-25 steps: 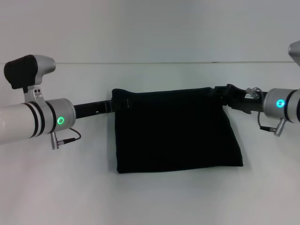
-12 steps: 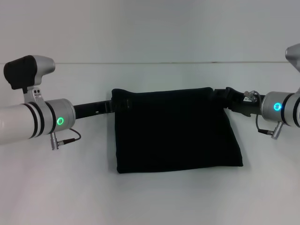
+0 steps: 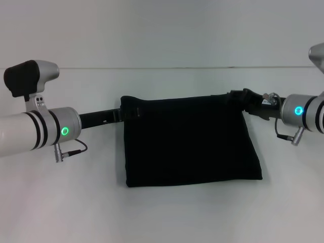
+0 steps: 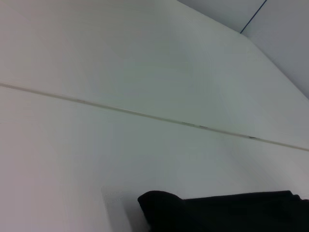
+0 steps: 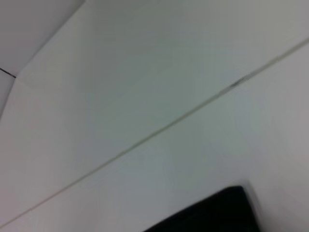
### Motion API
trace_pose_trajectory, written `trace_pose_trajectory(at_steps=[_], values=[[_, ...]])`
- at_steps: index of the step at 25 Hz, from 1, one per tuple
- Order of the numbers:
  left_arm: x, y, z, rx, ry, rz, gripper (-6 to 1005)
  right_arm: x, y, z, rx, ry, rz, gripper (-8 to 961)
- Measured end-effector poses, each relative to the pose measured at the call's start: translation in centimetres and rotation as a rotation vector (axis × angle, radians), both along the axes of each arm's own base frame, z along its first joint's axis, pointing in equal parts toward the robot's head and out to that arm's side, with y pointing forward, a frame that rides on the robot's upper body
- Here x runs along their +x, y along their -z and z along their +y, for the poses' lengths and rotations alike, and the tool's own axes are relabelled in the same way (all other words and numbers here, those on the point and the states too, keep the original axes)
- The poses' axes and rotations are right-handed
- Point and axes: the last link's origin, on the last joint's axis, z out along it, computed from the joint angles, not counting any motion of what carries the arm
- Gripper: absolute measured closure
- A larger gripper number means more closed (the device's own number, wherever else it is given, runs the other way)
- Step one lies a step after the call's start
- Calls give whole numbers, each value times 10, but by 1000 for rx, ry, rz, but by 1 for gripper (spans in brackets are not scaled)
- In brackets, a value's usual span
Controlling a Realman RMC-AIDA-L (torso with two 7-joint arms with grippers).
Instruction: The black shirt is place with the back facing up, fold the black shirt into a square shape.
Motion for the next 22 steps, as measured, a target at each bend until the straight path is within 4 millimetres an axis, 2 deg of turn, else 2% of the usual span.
trace_pose_trajectory(at_steps=[7,15,22], values=[[-2,0,-1,1,-6,0,50,-11,-6,7,53,-39,47,448],[-4,0,-2,4,-10,2,50,-10,-9,7,48,-54,42,453],[-4,-1,-2,6,-11,4,50,-6,-16,7,44,-60,47,511]])
